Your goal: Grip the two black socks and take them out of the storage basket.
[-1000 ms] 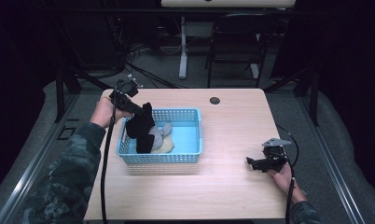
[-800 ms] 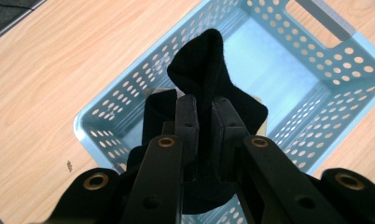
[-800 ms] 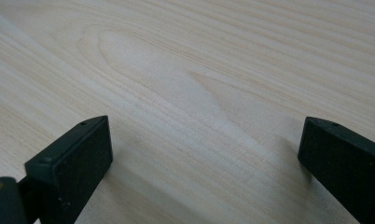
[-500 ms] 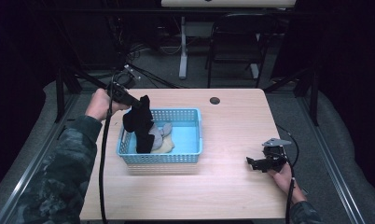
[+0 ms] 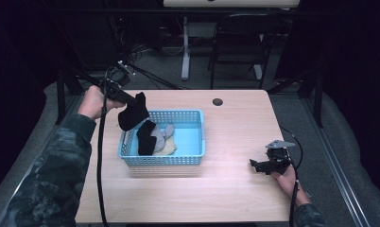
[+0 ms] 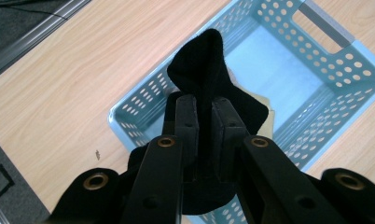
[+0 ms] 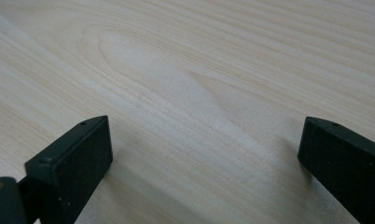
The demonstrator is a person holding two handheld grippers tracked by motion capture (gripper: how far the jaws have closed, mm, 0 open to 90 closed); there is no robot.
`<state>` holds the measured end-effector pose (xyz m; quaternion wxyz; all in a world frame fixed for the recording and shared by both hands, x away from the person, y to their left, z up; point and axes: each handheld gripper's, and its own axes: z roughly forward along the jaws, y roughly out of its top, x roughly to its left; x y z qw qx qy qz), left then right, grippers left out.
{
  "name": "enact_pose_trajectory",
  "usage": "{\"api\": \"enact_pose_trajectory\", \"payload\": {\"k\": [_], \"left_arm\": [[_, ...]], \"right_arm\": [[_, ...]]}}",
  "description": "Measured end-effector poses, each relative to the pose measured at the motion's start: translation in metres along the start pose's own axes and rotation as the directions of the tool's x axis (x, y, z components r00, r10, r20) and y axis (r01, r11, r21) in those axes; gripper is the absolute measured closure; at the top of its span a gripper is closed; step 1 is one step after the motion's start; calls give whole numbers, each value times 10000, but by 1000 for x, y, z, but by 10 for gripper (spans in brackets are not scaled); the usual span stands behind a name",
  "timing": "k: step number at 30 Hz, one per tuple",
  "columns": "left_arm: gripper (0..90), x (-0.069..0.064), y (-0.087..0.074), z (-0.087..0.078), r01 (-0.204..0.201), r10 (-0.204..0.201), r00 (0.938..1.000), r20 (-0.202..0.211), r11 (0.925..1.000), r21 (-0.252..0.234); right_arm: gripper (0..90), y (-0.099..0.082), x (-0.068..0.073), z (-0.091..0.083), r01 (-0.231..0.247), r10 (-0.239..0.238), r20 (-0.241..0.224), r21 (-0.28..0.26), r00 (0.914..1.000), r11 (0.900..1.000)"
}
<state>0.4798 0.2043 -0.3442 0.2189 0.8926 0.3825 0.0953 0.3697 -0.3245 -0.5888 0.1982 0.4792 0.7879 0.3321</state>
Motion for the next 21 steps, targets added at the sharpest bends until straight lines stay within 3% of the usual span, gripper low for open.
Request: {"api": "enact_pose_trajectory", "payload": {"k": [21], "left_arm": [[824,34,-32,-14,827,-819,9957,-444,9964,161]], "right_arm": [[24,0,0,0,-1,1,0,-2,10000,10000]]}}
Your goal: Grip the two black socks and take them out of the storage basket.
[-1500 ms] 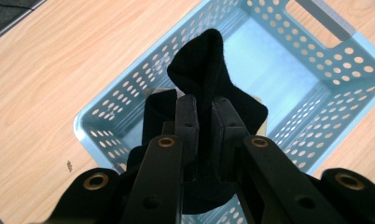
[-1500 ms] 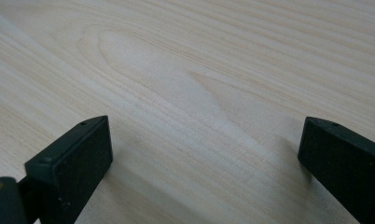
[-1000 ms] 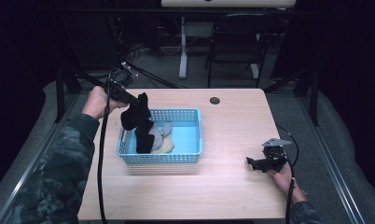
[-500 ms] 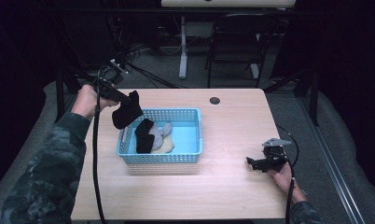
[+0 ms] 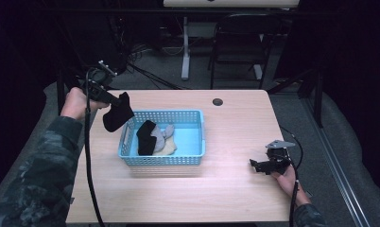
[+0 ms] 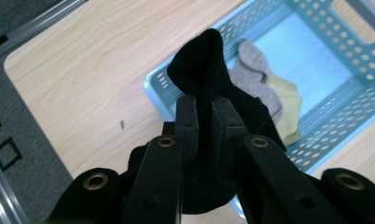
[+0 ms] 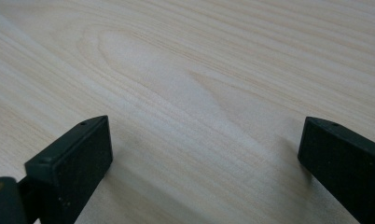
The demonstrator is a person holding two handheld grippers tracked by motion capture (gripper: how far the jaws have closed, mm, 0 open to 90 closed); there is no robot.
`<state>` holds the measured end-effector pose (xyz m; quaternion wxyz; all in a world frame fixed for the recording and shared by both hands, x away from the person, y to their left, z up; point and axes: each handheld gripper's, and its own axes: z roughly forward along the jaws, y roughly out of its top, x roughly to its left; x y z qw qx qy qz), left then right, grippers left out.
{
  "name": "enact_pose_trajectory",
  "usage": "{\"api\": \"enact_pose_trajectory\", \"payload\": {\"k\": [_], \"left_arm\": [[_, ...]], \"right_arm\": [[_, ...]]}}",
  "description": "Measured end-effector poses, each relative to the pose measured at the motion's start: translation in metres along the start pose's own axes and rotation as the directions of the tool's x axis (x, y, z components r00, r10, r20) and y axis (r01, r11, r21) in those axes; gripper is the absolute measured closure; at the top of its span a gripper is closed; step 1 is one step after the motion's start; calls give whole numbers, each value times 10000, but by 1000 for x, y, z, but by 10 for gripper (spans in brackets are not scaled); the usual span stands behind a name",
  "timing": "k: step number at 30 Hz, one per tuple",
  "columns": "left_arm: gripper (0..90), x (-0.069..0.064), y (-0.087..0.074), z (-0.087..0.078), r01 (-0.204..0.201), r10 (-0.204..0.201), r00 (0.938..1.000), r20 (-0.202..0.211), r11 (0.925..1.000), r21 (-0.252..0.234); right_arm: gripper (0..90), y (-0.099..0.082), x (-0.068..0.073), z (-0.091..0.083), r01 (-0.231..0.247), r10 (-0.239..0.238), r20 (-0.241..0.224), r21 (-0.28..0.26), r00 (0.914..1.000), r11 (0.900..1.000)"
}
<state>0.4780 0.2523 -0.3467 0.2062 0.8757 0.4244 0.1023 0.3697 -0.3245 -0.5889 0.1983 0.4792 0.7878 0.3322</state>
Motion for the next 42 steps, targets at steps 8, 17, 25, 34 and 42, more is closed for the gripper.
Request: {"api": "enact_pose_trajectory", "payload": {"k": [8,17,25,34,42], "left_arm": [[824,17,-15,0,445,-440,9988,-217,9988,192],[824,32,-28,6,856,-839,9956,-427,9955,410],[824,43,-42,16,1205,-1173,9918,-513,9907,639],[824,53,-61,31,1685,-1648,9851,-491,9821,840],[824,60,-78,47,2111,-2080,9773,-396,9718,1054]], "right_arm": [[23,0,0,0,5,-5,2,5,10000,10000],[23,0,0,0,-2,2,-1,2,10000,10000],[24,0,0,0,3,-3,-2,4,10000,10000],[24,0,0,0,-4,4,-3,-3,10000,10000],[23,0,0,0,6,-6,3,16,10000,10000]]}}
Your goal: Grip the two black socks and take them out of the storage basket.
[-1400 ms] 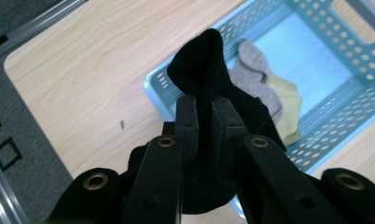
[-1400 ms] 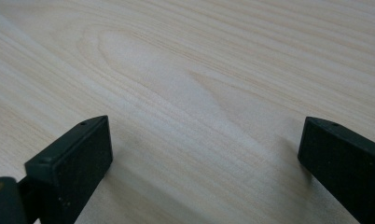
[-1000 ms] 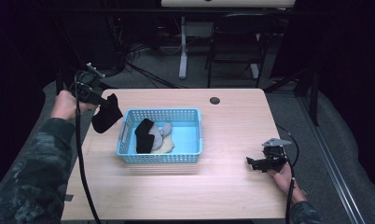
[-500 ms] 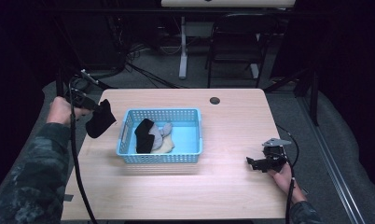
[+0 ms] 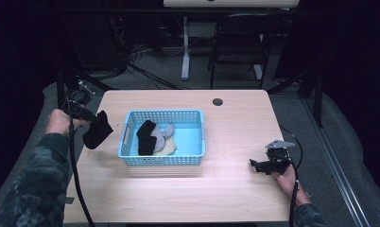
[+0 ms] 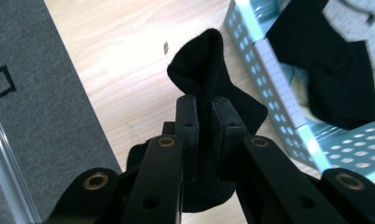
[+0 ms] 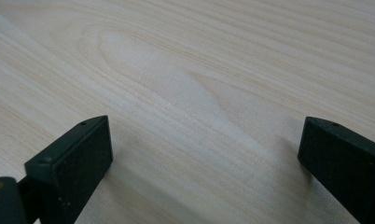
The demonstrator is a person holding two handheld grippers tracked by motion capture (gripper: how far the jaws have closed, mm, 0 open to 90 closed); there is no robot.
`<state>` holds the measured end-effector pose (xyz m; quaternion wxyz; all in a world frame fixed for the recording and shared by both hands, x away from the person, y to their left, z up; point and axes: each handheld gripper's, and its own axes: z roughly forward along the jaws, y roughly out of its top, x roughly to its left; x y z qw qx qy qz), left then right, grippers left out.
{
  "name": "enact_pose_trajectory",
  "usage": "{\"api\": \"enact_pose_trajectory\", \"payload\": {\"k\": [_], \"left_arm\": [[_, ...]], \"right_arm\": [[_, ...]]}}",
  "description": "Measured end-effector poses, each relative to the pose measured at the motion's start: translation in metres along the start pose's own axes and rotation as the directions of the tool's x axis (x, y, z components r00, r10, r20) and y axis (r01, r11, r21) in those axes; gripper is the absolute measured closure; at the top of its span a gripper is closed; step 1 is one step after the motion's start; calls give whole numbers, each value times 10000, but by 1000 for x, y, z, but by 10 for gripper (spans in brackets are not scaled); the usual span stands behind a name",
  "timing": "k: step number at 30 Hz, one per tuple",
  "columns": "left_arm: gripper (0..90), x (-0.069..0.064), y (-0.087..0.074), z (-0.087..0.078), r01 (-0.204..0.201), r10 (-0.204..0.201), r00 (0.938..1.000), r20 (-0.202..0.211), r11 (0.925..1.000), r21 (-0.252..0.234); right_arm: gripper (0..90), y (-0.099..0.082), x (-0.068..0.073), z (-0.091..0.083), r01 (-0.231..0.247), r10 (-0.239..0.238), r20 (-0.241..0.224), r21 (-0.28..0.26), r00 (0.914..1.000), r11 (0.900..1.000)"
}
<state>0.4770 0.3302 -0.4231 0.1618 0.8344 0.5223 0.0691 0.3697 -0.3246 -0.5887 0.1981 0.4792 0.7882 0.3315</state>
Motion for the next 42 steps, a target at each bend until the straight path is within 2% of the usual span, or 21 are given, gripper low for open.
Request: {"api": "enact_pose_trajectory", "payload": {"k": [9,21,25,31,33,36,38,42], "left_arm": [[824,7,-12,27,286,-291,9995,108,9988,401],[820,13,-26,63,840,-869,9957,335,9933,790],[816,15,-27,70,1093,-1130,9926,447,9910,776],[779,14,-26,79,1174,-1221,9914,480,9889,911],[722,14,-27,87,1331,-1394,9890,499,9847,1127],[619,14,-29,87,1429,-1486,9873,570,9853,938],[512,13,-28,82,1452,-1498,9871,561,9863,784],[328,9,-26,62,1382,-1384,9895,417,9904,76]], "right_arm": [[24,0,0,0,-37,37,-21,-37,10000,10000],[24,0,0,0,-36,36,-17,-31,10000,10000],[23,0,0,0,-34,34,-18,-33,10000,10000],[23,0,0,0,-36,36,-17,-30,10000,10000],[23,0,0,0,-33,33,-18,-29,10000,10000],[24,0,0,0,-33,33,-19,-33,10000,10000],[24,0,0,0,-34,34,-19,-37,10000,10000],[24,0,0,0,-27,27,-16,-27,10000,10000]]}}
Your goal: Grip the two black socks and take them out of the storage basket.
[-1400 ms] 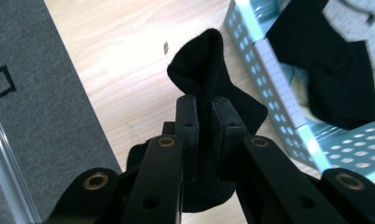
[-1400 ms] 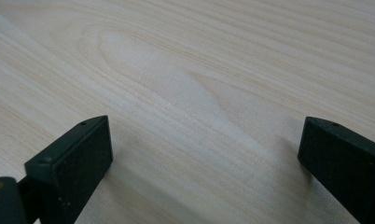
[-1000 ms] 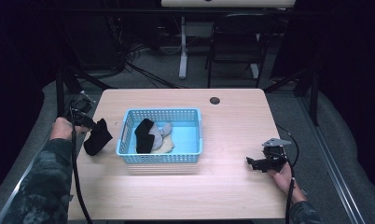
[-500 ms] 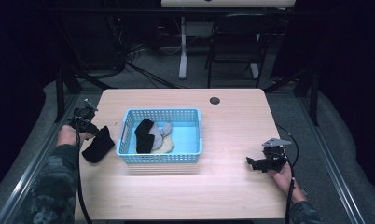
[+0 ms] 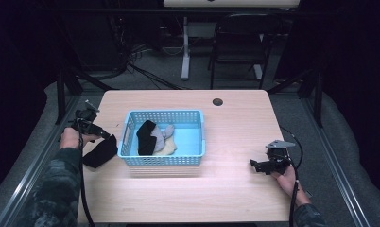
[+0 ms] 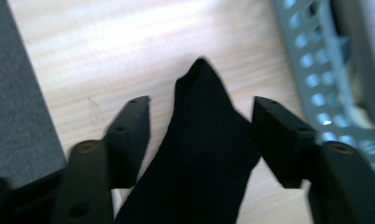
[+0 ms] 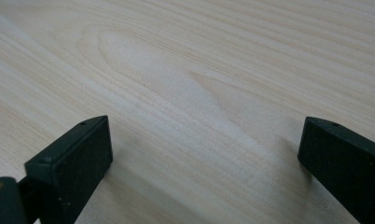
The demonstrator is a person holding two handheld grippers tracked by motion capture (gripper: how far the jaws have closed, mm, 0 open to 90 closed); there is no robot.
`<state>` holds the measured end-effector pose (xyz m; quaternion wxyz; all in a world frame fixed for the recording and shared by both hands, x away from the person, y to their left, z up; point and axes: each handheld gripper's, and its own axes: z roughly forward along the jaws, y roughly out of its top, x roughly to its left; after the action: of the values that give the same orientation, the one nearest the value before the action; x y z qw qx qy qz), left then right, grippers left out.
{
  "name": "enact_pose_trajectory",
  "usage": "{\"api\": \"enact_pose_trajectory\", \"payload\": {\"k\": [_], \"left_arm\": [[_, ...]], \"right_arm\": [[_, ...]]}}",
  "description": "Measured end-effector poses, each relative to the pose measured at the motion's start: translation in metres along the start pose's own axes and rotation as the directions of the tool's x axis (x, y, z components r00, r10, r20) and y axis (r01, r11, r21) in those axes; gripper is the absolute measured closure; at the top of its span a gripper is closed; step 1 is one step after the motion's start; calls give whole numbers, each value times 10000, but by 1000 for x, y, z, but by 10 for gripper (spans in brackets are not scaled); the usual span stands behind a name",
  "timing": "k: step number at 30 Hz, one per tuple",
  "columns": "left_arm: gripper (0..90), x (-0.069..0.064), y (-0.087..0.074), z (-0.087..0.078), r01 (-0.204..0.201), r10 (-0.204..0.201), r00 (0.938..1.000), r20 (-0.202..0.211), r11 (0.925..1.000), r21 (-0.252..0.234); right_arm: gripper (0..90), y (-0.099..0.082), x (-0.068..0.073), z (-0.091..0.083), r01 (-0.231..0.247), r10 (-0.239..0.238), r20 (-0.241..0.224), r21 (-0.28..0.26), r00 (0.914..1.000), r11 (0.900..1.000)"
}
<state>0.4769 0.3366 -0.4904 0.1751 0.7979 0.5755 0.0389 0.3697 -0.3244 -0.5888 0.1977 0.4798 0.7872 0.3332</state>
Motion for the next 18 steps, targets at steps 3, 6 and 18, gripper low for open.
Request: {"api": "enact_pose_trajectory", "payload": {"k": [3,6,18], "left_arm": [[236,-7,2,-15,-159,163,9998,133,9994,-303],[167,-15,4,-31,-281,292,9995,149,9973,-677],[65,-54,13,-61,-1045,1085,9940,168,9820,-1575]], "right_arm": [[24,0,0,0,-3,3,0,2,10000,10000],[24,0,0,0,-7,7,-2,-3,10000,10000],[24,0,0,0,-13,13,5,-6,10000,10000]]}}
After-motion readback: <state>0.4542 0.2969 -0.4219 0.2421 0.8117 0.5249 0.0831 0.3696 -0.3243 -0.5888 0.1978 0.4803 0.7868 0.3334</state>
